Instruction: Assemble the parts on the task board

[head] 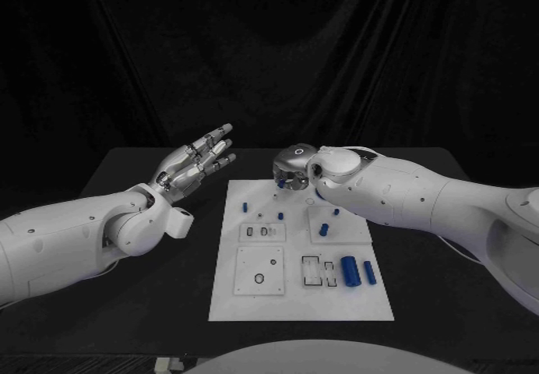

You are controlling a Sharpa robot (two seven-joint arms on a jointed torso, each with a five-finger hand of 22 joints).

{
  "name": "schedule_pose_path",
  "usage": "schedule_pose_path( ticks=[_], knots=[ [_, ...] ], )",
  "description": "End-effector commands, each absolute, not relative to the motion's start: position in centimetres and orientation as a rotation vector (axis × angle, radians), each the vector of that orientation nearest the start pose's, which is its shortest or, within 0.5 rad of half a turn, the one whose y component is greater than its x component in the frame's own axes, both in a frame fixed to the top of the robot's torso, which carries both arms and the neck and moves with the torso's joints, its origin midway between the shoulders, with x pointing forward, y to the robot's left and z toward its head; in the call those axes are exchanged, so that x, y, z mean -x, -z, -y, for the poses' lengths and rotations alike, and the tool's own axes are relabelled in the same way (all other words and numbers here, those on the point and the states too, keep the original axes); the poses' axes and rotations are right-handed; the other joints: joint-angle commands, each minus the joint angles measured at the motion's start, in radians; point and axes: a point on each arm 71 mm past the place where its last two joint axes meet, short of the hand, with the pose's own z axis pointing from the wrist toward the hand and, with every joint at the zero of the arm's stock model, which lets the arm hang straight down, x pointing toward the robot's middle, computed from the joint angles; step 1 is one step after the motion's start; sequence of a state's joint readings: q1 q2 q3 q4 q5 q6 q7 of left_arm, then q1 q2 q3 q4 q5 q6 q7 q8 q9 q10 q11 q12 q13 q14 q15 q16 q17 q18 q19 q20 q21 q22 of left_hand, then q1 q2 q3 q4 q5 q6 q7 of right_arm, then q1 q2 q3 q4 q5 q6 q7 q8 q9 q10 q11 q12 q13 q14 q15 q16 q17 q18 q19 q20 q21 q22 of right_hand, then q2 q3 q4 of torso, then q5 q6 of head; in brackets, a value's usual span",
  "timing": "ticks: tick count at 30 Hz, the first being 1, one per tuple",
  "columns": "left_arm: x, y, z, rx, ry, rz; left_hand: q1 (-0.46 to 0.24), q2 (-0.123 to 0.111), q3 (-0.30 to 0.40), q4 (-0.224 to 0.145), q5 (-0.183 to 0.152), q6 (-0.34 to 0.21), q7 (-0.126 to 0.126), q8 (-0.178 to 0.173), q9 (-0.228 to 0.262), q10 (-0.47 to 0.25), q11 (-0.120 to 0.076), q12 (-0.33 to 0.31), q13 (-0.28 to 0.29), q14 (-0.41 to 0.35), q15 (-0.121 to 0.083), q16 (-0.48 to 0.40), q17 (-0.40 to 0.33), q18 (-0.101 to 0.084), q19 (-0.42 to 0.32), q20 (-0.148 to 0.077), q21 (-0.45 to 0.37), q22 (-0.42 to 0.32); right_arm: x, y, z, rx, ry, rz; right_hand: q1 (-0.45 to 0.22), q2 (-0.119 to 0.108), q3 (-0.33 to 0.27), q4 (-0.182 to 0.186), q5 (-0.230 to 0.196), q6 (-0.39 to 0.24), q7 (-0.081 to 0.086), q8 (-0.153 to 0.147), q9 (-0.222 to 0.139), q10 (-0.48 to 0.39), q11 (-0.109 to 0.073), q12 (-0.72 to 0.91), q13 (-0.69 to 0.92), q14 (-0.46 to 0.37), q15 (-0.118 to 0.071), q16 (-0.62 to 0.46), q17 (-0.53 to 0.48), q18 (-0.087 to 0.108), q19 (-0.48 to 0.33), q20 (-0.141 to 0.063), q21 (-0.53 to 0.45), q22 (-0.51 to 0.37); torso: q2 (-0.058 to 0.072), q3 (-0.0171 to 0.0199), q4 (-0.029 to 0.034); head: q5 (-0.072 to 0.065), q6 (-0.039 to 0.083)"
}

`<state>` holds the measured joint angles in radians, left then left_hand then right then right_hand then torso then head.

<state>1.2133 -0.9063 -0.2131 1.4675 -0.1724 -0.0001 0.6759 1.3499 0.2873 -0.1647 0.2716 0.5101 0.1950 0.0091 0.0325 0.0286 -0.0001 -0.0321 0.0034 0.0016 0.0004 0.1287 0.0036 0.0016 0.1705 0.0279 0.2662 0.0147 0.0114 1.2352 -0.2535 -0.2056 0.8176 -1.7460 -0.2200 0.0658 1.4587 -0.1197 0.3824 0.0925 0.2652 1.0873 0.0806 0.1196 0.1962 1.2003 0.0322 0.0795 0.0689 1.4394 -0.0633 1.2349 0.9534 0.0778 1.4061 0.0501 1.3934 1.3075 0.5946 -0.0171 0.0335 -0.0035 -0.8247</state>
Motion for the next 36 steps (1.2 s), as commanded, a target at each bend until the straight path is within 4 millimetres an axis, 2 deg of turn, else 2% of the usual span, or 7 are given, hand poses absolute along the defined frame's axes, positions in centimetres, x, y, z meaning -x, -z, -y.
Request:
schedule_pose_path(
  ticks=[1, 12, 17, 23, 29, 32, 36],
  knots=[
    [-46.4, 21.3, -24.0, 0.767, 1.795, -1.463, 0.011, -0.001, 0.005, 0.002, 0.006, 0.006, -0.001, 0.004, 0.001, 0.000, 0.004, -0.003, -0.002, 0.000, 0.007, -0.004, -0.002, 0.011, -0.002, 0.008, 0.006, 0.002, -56.2, 24.5, 7.6, 0.705, -0.432, -1.650, -0.010, 0.002, 0.008, 0.000, -0.005, -0.006, 0.000, 0.000, 0.001, -0.002, 0.006, -0.005, -0.002, 0.003, 0.004, 0.001, 0.000, -0.015, 0.005, 0.001, 0.006, 0.036, -0.001, -0.0004, 0.0002, 0.000, -0.002],
    [-46.2, 21.2, -24.2, 0.772, 1.784, -1.463, 0.012, -0.001, 0.006, 0.002, 0.006, 0.007, -0.001, 0.004, 0.002, 0.000, 0.004, -0.003, -0.002, 0.000, 0.008, -0.004, -0.002, 0.011, -0.001, 0.008, 0.007, 0.002, -56.2, 24.1, 8.3, 0.680, -0.429, -1.617, -0.018, -0.001, 0.006, 0.004, -0.009, -0.007, -0.001, -0.002, 0.003, -0.001, 0.007, -0.008, -0.001, 0.003, 0.005, 0.003, 0.003, -0.016, 0.005, 0.002, 0.007, 0.039, -0.001, -0.0003, 0.0005, 0.005, -0.001],
    [-46.1, 21.2, -24.1, 0.774, 1.781, -1.464, 0.012, -0.001, 0.006, 0.002, 0.006, 0.008, -0.001, 0.004, 0.002, 0.000, 0.004, -0.003, -0.002, 0.000, 0.008, -0.004, -0.002, 0.011, -0.001, 0.009, 0.007, 0.002, -56.1, 23.8, 8.4, 0.676, -0.430, -1.607, -0.021, -0.001, 0.005, 0.005, -0.013, -0.007, -0.001, -0.002, 0.003, -0.001, 0.007, -0.009, -0.001, 0.003, 0.006, 0.002, 0.002, -0.016, 0.005, 0.003, 0.007, 0.039, -0.001, -0.0020, 0.0015, 0.007, 0.001],
    [-46.0, 21.2, -23.9, 0.774, 1.783, -1.467, 0.012, -0.002, 0.006, 0.002, 0.006, 0.010, -0.001, 0.004, 0.002, 0.000, 0.004, -0.003, -0.002, 0.000, 0.008, -0.004, -0.002, 0.011, -0.001, 0.009, 0.007, 0.002, -56.2, 23.6, 8.5, 0.674, -0.425, -1.608, -0.022, -0.001, 0.005, 0.006, -0.014, -0.007, -0.001, -0.003, 0.004, -0.001, 0.007, -0.009, -0.001, 0.003, 0.006, 0.002, 0.002, -0.016, 0.005, 0.003, 0.007, 0.039, 0.001, -0.0020, 0.0029, 0.006, -0.005],
    [-46.0, 21.2, -23.8, 0.774, 1.787, -1.471, 0.012, -0.002, 0.006, 0.002, 0.006, 0.010, -0.001, 0.004, 0.002, 0.000, 0.004, -0.003, -0.002, 0.000, 0.008, -0.004, -0.002, 0.011, -0.001, 0.009, 0.007, 0.002, -56.2, 23.4, 8.6, 0.671, -0.420, -1.607, -0.023, -0.001, 0.005, 0.006, -0.016, -0.008, -0.001, -0.004, 0.004, -0.002, 0.007, -0.010, -0.001, 0.002, 0.006, 0.002, 0.001, -0.015, 0.004, 0.003, 0.006, 0.038, 0.008, -0.0021, 0.0066, 0.005, -0.004],
    [-46.0, 21.2, -23.7, 0.774, 1.789, -1.473, 0.013, -0.003, 0.006, 0.002, 0.006, 0.010, -0.001, 0.004, 0.002, 0.000, 0.004, -0.003, -0.002, 0.000, 0.008, -0.004, -0.002, 0.011, -0.001, 0.009, 0.007, 0.002, -56.3, 23.4, 8.7, 0.669, -0.417, -1.608, -0.023, -0.001, 0.005, 0.006, -0.016, -0.008, -0.001, -0.004, 0.004, -0.002, 0.007, -0.010, -0.001, 0.002, 0.006, 0.002, 0.002, -0.015, 0.004, 0.003, 0.006, 0.039, 0.013, -0.0025, 0.0117, 0.000, -0.001],
    [-46.0, 21.1, -23.6, 0.773, 1.790, -1.473, 0.013, -0.003, 0.006, 0.002, 0.006, 0.010, -0.001, 0.004, 0.002, 0.000, 0.004, -0.003, -0.002, 0.000, 0.008, -0.004, -0.002, 0.011, -0.001, 0.009, 0.007, 0.002, -56.4, 23.3, 8.7, 0.670, -0.412, -1.613, -0.023, -0.001, 0.005, 0.006, -0.016, -0.009, -0.001, -0.004, 0.004, -0.002, 0.007, -0.010, -0.001, 0.002, 0.006, 0.002, 0.001, -0.015, 0.004, 0.003, 0.006, 0.039, 0.017, -0.0029, 0.0144, -0.002, 0.002]
  ],
)
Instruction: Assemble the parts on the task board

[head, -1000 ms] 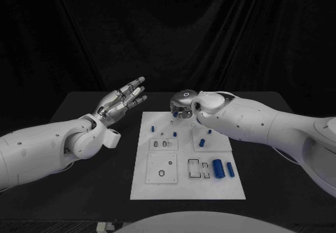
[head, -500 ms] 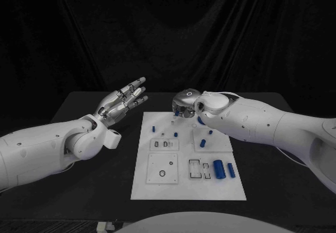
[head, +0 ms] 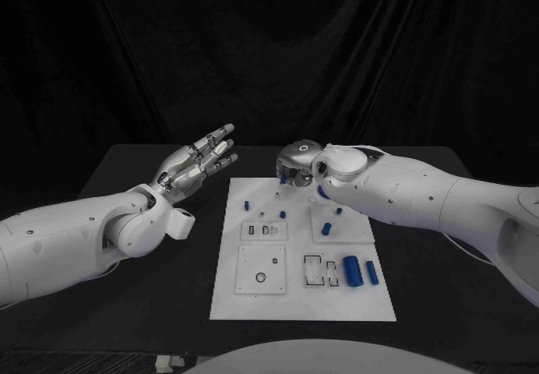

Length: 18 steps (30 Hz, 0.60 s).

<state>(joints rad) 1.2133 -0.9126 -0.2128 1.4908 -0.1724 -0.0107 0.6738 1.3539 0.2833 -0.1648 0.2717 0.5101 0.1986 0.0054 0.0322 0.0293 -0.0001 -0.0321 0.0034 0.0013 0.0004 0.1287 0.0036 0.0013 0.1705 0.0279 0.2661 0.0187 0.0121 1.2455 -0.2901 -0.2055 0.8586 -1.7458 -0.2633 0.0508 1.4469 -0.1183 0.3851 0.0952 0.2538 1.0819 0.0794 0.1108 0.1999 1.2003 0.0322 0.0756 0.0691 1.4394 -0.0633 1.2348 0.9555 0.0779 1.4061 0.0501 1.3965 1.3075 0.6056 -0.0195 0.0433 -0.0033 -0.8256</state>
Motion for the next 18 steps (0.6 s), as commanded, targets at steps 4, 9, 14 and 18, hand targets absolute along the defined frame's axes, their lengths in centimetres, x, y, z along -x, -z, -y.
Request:
schedule_pose_path(
  ticks=[4, 9, 14, 18],
  knots=[
    [-45.95, 21.12, -23.64, 0.773, 1.791, -1.473, 0.009, 0.001, 0.006, 0.002, 0.006, 0.007, 0.003, 0.005, 0.001, 0.000, 0.004, -0.003, -0.001, 0.000, 0.008, -0.004, -0.001, 0.011, -0.001, 0.009, 0.003, 0.001, -56.38, 23.37, 8.74, 0.671, -0.410, -1.618, -0.011, -0.002, 0.003, 0.003, -0.005, -0.004, 0.000, 0.004, 0.001, -0.002, 0.007, -0.007, -0.001, 0.002, 0.006, 0.002, -0.001, -0.015, 0.003, 0.003, 0.002, 0.037, 0.011, -0.0014, 0.0083, -0.004, 0.007],
    [-45.88, 21.08, -23.68, 0.774, 1.791, -1.472, 0.009, 0.001, 0.006, 0.002, 0.006, 0.007, 0.003, 0.005, 0.001, 0.000, 0.004, -0.003, -0.001, 0.000, 0.009, -0.004, -0.001, 0.011, 0.000, 0.009, 0.004, 0.001, -56.42, 23.39, 8.64, 0.673, -0.409, -1.620, -0.011, -0.002, 0.003, 0.003, -0.006, -0.005, 0.000, 0.003, 0.001, -0.003, 0.007, -0.008, -0.001, 0.002, 0.006, 0.003, 0.000, -0.015, 0.003, 0.004, 0.002, 0.038, 0.016, -0.0014, 0.0120, -0.007, 0.012],
    [-45.84, 21.06, -23.68, 0.774, 1.792, -1.472, 0.009, 0.001, 0.006, 0.002, 0.006, 0.007, 0.003, 0.005, 0.001, 0.000, 0.004, -0.003, -0.001, 0.000, 0.009, -0.004, -0.001, 0.011, 0.000, 0.009, 0.004, 0.001, -56.43, 23.39, 8.60, 0.673, -0.410, -1.619, -0.011, -0.002, 0.005, 0.003, -0.006, -0.009, 0.000, 0.000, 0.001, -0.004, 0.007, -0.009, -0.001, 0.001, 0.006, 0.002, -0.001, -0.015, 0.002, 0.004, 0.002, 0.038, 0.020, -0.0030, 0.0178, -0.012, 0.016],
    [-45.84, 21.06, -23.67, 0.774, 1.792, -1.472, 0.009, 0.001, 0.006, 0.002, 0.006, 0.007, 0.003, 0.005, 0.001, 0.000, 0.004, -0.003, -0.001, 0.000, 0.009, -0.004, -0.001, 0.011, 0.000, 0.009, 0.004, 0.001, -56.40, 23.44, 8.56, 0.676, -0.410, -1.626, -0.011, -0.002, 0.005, 0.003, -0.006, -0.012, -0.001, -0.001, 0.001, -0.005, 0.007, -0.009, -0.001, 0.000, 0.006, 0.002, -0.001, -0.015, 0.001, 0.004, 0.001, 0.037, 0.021, -0.0035, 0.0203, -0.016, 0.014]
  ],
)
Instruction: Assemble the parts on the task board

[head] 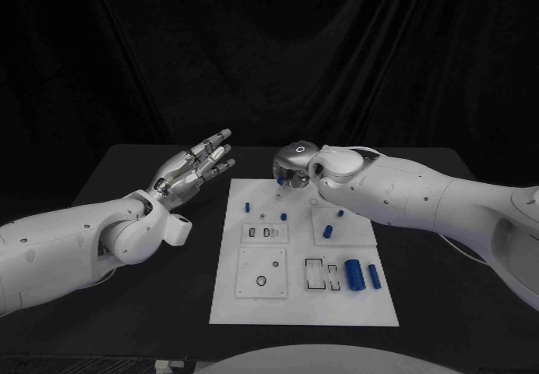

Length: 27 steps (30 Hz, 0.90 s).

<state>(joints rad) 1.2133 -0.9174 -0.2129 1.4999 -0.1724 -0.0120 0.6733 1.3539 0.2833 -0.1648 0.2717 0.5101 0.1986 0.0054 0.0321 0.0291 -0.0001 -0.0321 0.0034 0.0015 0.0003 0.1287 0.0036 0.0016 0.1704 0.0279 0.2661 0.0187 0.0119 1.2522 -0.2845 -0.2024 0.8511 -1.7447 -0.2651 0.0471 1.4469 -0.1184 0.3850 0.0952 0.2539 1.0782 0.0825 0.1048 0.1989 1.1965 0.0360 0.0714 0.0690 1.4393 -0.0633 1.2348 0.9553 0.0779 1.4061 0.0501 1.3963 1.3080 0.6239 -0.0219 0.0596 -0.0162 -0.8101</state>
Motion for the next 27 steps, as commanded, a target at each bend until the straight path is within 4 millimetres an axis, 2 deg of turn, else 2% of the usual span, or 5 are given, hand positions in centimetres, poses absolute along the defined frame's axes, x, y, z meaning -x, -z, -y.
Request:
schedule_pose_path(
  ticks=[1, 14, 27],
  knots=[
    [-45.85, 21.06, -23.67, 0.774, 1.792, -1.472, 0.009, 0.001, 0.006, 0.002, 0.006, 0.007, 0.003, 0.005, 0.002, 0.000, 0.004, -0.003, -0.001, 0.000, 0.009, -0.004, -0.002, 0.011, 0.000, 0.009, 0.004, 0.002, -56.40, 23.45, 8.54, 0.677, -0.410, -1.627, -0.012, -0.002, 0.006, 0.003, -0.006, -0.010, -0.004, 0.003, 0.002, -0.002, 0.003, -0.006, -0.001, 0.000, 0.006, 0.002, -0.002, -0.015, 0.001, 0.004, 0.001, 0.037, 0.002, -0.0011, 0.0036, -0.003, -0.003],
    [-45.94, 21.09, -23.75, 0.773, 1.793, -1.473, 0.009, 0.001, 0.007, 0.002, 0.006, 0.008, 0.003, 0.005, 0.001, 0.000, 0.005, -0.003, -0.001, 0.000, 0.009, -0.004, -0.002, 0.011, 0.000, 0.010, 0.004, 0.002, -56.30, 23.54, 8.60, 0.679, -0.408, -1.637, -0.010, -0.004, 0.009, 0.000, -0.004, -0.017, -0.006, -0.002, 0.002, -0.008, 0.004, -0.008, -0.001, -0.004, 0.007, -0.002, -0.008, -0.014, -0.003, 0.005, -0.003, 0.034, 0.002, -0.0021, 0.0020, 0.000, -0.004],
    [-46.06, 21.15, -23.81, 0.773, 1.791, -1.474, 0.010, 0.001, 0.007, 0.002, 0.007, 0.008, 0.004, 0.005, 0.001, 0.000, 0.005, -0.003, -0.001, 0.000, 0.010, -0.004, -0.002, 0.011, 0.001, 0.010, 0.004, 0.002, -56.24, 23.34, 8.85, 0.666, -0.415, -1.609, -0.010, -0.003, 0.011, 0.000, 0.001, -0.014, -0.004, -0.002, 0.004, -0.009, 0.005, -0.008, -0.001, -0.004, 0.007, 0.000, -0.005, -0.014, -0.001, 0.005, 0.000, 0.038, -0.002, 0.0003, -0.0017, 0.002, -0.006]
  ],
)
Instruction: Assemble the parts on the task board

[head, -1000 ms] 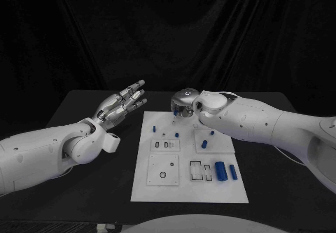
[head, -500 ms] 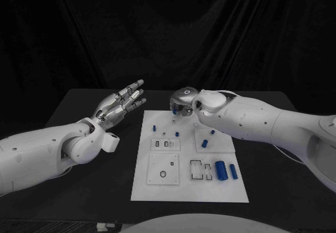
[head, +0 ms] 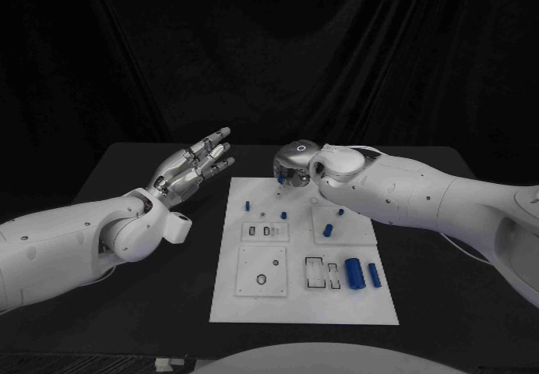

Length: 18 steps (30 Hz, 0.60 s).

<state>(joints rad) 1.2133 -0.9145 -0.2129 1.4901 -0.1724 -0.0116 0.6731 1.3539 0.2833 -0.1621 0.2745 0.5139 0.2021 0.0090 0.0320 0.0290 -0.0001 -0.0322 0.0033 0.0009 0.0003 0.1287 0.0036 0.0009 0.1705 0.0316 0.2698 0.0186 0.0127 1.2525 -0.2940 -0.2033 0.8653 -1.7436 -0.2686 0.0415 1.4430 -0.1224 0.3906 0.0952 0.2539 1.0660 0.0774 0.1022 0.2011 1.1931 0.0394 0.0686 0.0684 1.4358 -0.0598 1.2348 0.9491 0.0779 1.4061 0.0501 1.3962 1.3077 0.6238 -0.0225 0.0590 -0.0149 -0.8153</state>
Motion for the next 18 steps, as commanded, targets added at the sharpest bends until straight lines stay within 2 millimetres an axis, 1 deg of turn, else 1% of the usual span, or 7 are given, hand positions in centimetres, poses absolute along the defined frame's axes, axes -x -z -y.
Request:
schedule_pose_path(
  ticks=[1, 8, 11, 18],
  knots=[
    [-46.07, 21.15, -23.81, 0.773, 1.791, -1.474, 0.010, 0.001, 0.005, -0.001, 0.003, 0.004, 0.000, 0.005, 0.002, 0.000, 0.005, -0.003, -0.001, 0.000, 0.010, -0.004, -0.001, 0.011, -0.003, 0.007, 0.004, 0.001, -56.23, 23.33, 8.86, 0.666, -0.416, -1.607, -0.006, 0.001, 0.006, 0.000, 0.002, -0.001, 0.001, 0.001, 0.002, -0.005, 0.002, -0.005, -0.001, 0.000, 0.004, 0.001, 0.003, -0.015, 0.000, 0.005, 0.000, 0.039, -0.002, 0.0012, -0.0015, 0.001, -0.001],
    [-46.11, 21.17, -23.80, 0.773, 1.792, -1.476, 0.010, 0.001, 0.006, -0.001, 0.004, 0.004, 0.000, 0.005, 0.002, 0.000, 0.006, -0.003, -0.001, 0.000, 0.010, -0.004, -0.001, 0.011, -0.003, 0.007, 0.004, 0.001, -56.09, 23.26, 8.96, 0.660, -0.422, -1.593, -0.007, 0.001, 0.006, 0.000, 0.003, 0.001, 0.002, 0.002, 0.003, -0.005, 0.003, -0.005, 0.000, 0.000, 0.004, 0.001, 0.003, -0.015, 0.000, 0.005, 0.001, 0.040, 0.000, 0.0001, 0.0007, -0.001, 0.002],
    [-46.13, 21.18, -23.81, 0.773, 1.793, -1.476, 0.010, 0.001, 0.006, -0.001, 0.004, 0.004, 0.000, 0.005, 0.002, 0.000, 0.006, -0.003, -0.001, 0.000, 0.010, -0.004, -0.001, 0.011, -0.003, 0.007, 0.004, 0.001, -56.05, 23.20, 8.98, 0.658, -0.427, -1.583, -0.009, 0.001, 0.006, 0.001, 0.004, 0.003, 0.004, 0.002, 0.004, -0.003, 0.004, -0.004, 0.000, 0.001, 0.005, 0.003, 0.006, -0.016, 0.002, 0.006, 0.003, 0.043, 0.000, -0.0006, 0.0005, 0.001, 0.003],
    [-46.16, 21.21, -23.80, 0.773, 1.793, -1.478, 0.011, 0.003, 0.007, -0.001, 0.005, 0.004, 0.001, 0.005, 0.001, 0.000, 0.006, -0.003, -0.001, 0.000, 0.010, -0.004, -0.001, 0.011, -0.003, 0.007, 0.004, 0.001, -55.93, 23.36, 8.97, 0.664, -0.426, -1.601, -0.009, 0.000, 0.007, 0.000, 0.006, 0.004, 0.004, 0.003, 0.005, -0.003, 0.004, -0.004, 0.000, 0.001, 0.005, 0.003, 0.005, -0.015, 0.002, 0.006, 0.002, 0.043, 0.000, -0.0010, 0.0011, 0.000, 0.003]
  ],
)
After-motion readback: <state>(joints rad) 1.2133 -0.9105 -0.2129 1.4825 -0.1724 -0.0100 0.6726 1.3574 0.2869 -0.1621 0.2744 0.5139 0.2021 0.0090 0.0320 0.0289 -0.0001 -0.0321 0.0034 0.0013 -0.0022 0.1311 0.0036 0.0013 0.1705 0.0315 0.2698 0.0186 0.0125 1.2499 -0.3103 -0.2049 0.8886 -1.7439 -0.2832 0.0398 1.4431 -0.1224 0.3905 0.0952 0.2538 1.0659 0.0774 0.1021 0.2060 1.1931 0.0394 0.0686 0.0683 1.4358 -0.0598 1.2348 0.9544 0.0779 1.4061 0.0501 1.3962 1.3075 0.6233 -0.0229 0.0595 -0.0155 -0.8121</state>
